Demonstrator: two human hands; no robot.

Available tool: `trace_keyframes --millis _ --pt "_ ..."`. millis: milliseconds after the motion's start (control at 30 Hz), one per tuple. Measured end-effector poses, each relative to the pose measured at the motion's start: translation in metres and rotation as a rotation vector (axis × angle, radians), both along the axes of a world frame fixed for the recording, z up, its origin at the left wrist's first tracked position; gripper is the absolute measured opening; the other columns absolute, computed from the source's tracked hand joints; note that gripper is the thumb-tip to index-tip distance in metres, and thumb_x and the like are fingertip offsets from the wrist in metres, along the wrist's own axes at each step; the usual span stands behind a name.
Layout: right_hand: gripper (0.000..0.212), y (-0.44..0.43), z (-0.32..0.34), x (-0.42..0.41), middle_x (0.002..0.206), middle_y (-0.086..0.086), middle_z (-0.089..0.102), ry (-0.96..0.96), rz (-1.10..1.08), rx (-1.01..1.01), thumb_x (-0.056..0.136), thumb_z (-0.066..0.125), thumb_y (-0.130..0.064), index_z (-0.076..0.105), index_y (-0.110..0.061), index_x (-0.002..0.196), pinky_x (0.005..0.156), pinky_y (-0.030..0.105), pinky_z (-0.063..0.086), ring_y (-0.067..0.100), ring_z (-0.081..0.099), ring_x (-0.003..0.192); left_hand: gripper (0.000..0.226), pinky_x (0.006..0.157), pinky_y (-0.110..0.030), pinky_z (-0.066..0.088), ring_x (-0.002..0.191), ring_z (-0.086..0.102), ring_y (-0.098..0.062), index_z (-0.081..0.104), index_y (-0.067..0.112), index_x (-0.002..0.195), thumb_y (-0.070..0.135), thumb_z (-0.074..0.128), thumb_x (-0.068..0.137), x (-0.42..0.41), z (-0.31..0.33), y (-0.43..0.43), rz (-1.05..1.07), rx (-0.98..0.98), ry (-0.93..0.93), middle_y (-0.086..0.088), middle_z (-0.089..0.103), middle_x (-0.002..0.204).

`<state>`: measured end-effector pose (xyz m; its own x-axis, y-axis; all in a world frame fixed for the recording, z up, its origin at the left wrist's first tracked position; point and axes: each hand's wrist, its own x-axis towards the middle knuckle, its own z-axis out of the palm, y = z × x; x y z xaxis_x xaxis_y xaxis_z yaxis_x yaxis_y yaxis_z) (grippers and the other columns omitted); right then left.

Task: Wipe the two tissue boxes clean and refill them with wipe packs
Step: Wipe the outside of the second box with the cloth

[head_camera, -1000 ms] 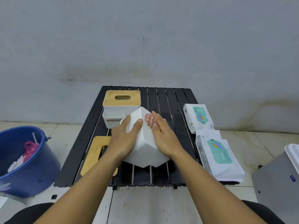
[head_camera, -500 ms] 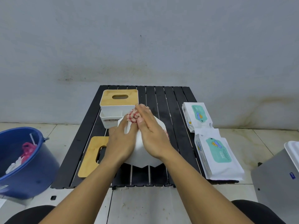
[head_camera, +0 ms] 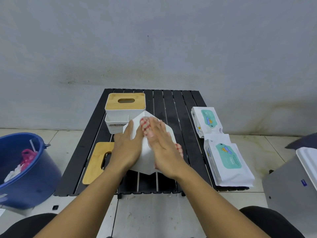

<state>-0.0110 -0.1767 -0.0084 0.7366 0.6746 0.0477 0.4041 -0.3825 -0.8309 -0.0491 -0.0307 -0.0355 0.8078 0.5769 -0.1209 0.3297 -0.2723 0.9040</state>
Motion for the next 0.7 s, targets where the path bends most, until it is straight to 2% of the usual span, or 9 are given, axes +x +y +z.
trace_keyframes --millis 67,100,167,200,233,333,433,567,700 --pt "0.056 -0.001 0.000 -0.003 0.166 -0.025 -0.005 -0.008 0.032 0.016 0.108 0.019 -0.049 0.005 -0.037 0.160 0.124 0.027 -0.009 -0.009 -0.014 0.148 0.077 0.114 -0.054 0.043 0.136 0.051 -0.024 0.034 0.063 0.147 0.097 0.026 0.078 0.000 0.000 0.002 -0.005 -0.007 0.003 -0.002 0.048 0.152" --pt "0.053 -0.004 -0.003 0.001 0.167 -0.023 -0.001 -0.004 0.005 0.011 0.110 0.023 -0.043 0.011 -0.035 0.161 0.127 0.032 -0.001 -0.004 -0.004 0.152 0.077 0.113 -0.054 0.044 0.134 0.051 -0.025 0.035 0.061 0.147 0.095 0.027 0.079 0.000 0.001 0.002 0.001 -0.013 0.011 -0.003 0.049 0.150" --pt "0.050 -0.017 -0.008 0.013 0.166 -0.018 0.015 0.014 -0.119 -0.046 0.110 0.033 -0.032 0.026 -0.032 0.159 0.122 0.035 0.028 0.019 0.029 0.151 0.077 0.109 -0.054 0.046 0.127 0.054 -0.027 0.038 0.057 0.147 0.091 0.027 0.079 -0.001 0.003 0.002 0.014 -0.021 0.033 -0.006 0.051 0.144" --pt "0.048 -0.025 -0.011 0.020 0.163 -0.015 0.026 0.026 -0.192 -0.088 0.109 0.038 -0.028 0.034 -0.030 0.157 0.113 0.026 0.039 0.027 0.042 0.143 0.077 0.108 -0.055 0.047 0.125 0.055 -0.028 0.037 0.057 0.147 0.090 0.027 0.079 -0.001 0.003 0.002 0.010 -0.025 0.042 -0.005 0.052 0.142" --pt "0.046 -0.033 -0.012 0.025 0.159 -0.012 0.037 0.028 -0.257 -0.138 0.107 0.042 -0.025 0.042 -0.028 0.153 0.105 0.018 0.043 0.028 0.051 0.136 0.077 0.107 -0.056 0.048 0.123 0.055 -0.028 0.036 0.058 0.148 0.090 0.026 0.079 -0.001 0.004 0.001 -0.002 -0.027 0.045 -0.005 0.052 0.141" --pt "0.031 -0.046 -0.014 0.037 0.133 -0.002 0.063 -0.024 -0.390 -0.203 0.100 0.058 -0.024 0.068 -0.022 0.129 0.097 0.027 0.047 0.021 0.060 0.118 0.077 0.105 -0.058 0.050 0.121 0.057 -0.028 0.030 0.059 0.149 0.091 0.024 0.079 0.000 0.005 0.001 -0.032 -0.016 0.046 -0.004 0.053 0.138" --pt "0.008 -0.040 0.000 0.031 0.109 -0.004 0.064 -0.067 -0.397 -0.142 0.093 0.069 -0.024 0.075 -0.021 0.098 0.078 0.021 0.039 0.014 0.058 0.095 0.077 0.104 -0.058 0.050 0.119 0.057 -0.029 0.030 0.059 0.148 0.091 0.023 0.079 0.000 0.005 0.001 -0.029 -0.010 0.058 -0.005 0.053 0.136" --pt "0.003 -0.027 0.015 0.021 0.091 -0.014 0.062 -0.082 -0.306 -0.062 0.089 0.074 -0.028 0.072 -0.025 0.088 0.063 0.014 0.039 0.007 0.057 0.085 0.079 0.102 -0.057 0.051 0.116 0.058 -0.029 0.033 0.055 0.147 0.092 0.022 0.078 -0.001 0.004 0.001 -0.016 -0.011 0.084 -0.008 0.052 0.136" --pt "0.007 -0.038 0.004 0.035 0.093 -0.005 0.069 -0.039 -0.409 -0.151 0.090 0.072 -0.027 0.073 -0.020 0.086 0.072 0.025 0.044 0.016 0.064 0.089 0.075 0.104 -0.057 0.049 0.119 0.055 -0.030 0.033 0.058 0.147 0.089 0.023 0.080 -0.002 0.006 0.000 -0.022 -0.008 0.082 -0.006 0.052 0.137"
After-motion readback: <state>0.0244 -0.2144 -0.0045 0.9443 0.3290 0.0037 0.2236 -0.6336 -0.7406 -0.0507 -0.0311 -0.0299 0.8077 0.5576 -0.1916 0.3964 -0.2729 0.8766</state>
